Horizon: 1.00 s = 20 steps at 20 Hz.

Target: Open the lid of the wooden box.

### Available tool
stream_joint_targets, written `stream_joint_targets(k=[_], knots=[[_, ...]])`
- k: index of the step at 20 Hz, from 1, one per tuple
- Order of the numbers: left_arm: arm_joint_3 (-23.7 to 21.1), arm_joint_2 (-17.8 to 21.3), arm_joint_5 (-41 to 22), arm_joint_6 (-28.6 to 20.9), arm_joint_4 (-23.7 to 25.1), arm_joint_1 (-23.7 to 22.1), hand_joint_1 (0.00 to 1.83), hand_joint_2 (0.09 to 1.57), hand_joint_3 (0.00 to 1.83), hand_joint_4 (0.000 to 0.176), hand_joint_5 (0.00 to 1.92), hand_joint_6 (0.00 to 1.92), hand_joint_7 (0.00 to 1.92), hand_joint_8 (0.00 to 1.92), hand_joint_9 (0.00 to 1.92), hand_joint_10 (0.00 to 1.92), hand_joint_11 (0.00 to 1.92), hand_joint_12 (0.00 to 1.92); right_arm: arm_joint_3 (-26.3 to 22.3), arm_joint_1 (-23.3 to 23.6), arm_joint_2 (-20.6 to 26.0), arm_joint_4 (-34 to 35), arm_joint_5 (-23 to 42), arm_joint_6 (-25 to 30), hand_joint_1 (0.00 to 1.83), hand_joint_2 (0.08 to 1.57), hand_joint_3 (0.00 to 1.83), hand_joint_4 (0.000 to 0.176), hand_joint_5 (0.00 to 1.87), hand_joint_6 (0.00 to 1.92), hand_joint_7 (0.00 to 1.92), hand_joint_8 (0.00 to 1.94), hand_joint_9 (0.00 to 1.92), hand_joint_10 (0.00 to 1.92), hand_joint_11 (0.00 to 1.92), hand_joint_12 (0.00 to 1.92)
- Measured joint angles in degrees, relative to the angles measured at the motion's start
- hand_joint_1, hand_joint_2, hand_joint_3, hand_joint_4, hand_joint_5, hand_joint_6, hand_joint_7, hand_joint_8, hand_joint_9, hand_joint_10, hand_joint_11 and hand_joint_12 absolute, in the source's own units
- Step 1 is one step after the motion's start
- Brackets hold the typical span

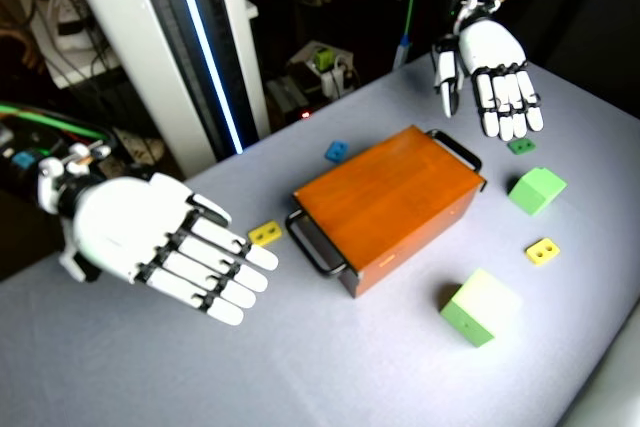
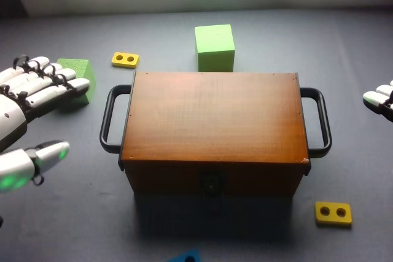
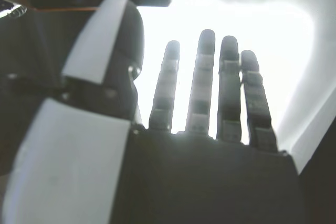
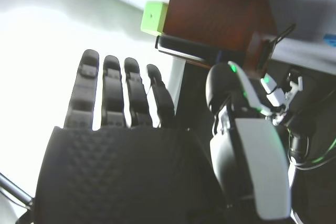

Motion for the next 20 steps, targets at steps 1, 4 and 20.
stream_joint_targets(k=[1, 4, 20], knots=[[0.0, 0.0, 0.2, 0.0, 0.0, 0.0, 0.09, 1.49, 0.01, 0.000, 0.14, 0.01, 0.05, 0.00, 0.00, 0.00, 0.00, 0.00, 0.0, 0.0, 0.0, 0.0, 0.0, 0.0, 0.55, 1.40, 0.02, 0.000, 0.01, 0.00, 0.00, 0.00, 0.00, 0.00, 0.00, 0.00], [0.0, 0.0, 0.9, -0.1, 0.9, 0.0, 0.06, 1.49, 0.00, 0.000, 0.16, 0.01, 0.05, 0.00, 0.00, 0.00, 0.00, 0.00, 0.2, 0.0, 0.0, -0.1, -0.1, 0.0, 0.55, 1.40, 0.01, 0.000, 0.00, 0.00, 0.00, 0.00, 0.00, 0.00, 0.00, 0.00], [2.2, -2.3, 8.2, -4.1, 5.0, -0.6, 0.03, 1.45, 0.00, 0.000, 0.27, 0.01, 0.12, 0.00, 0.03, 0.01, 0.00, 0.00, 4.2, 5.1, -5.0, -3.3, -10.4, 1.0, 0.59, 1.41, 0.00, 0.000, 0.06, 0.00, 0.00, 0.00, 0.00, 0.00, 0.00, 0.00]])
